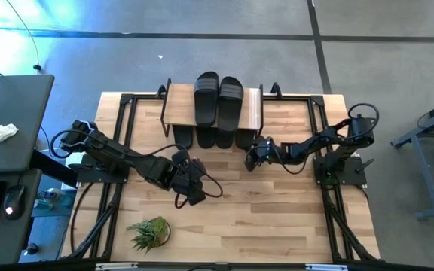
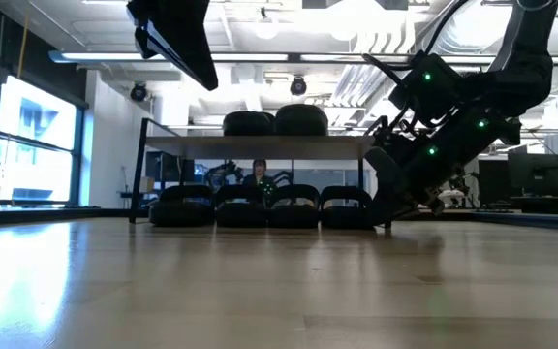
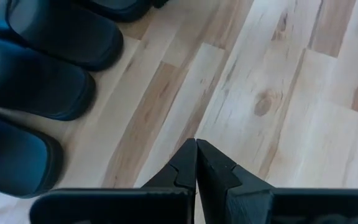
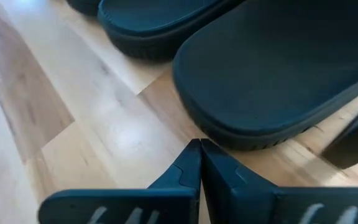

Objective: Pick and place slides into the shelf
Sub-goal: Adjust the right black slide under the shelf, then adjust the right black slide on the shelf

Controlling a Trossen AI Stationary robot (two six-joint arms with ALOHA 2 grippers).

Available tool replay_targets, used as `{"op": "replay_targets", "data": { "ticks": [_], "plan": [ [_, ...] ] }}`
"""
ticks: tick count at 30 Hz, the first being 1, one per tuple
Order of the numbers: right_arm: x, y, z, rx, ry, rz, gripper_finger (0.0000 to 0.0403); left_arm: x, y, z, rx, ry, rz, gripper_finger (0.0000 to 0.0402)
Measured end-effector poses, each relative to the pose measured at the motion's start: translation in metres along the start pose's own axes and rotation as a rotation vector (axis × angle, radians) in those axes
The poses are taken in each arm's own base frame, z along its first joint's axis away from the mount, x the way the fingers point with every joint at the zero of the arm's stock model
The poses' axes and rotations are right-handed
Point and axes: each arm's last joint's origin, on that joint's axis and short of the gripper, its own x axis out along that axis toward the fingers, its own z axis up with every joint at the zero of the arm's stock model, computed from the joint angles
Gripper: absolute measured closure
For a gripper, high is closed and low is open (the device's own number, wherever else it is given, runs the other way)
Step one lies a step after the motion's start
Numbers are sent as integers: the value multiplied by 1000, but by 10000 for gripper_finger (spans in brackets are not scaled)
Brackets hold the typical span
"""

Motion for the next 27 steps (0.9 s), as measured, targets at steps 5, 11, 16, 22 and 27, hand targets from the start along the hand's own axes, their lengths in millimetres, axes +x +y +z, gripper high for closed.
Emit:
{"op": "replay_targets", "data": {
  "ticks": [5,11,16,22,27],
  "plan": [
    [-5,6,2,-4,6,68,403,-2,2,1,-2,-32,34,401],
    [-30,19,20,-38,-87,163,403,-16,11,6,-24,-93,57,401],
    [-58,26,45,-68,-194,295,403,-30,21,10,-55,-134,50,401],
    [-95,37,91,-214,-320,299,403,-40,31,16,-67,-180,38,401],
    [-115,42,140,-327,-300,161,403,-44,34,19,-70,-192,25,401]
  ]
}}
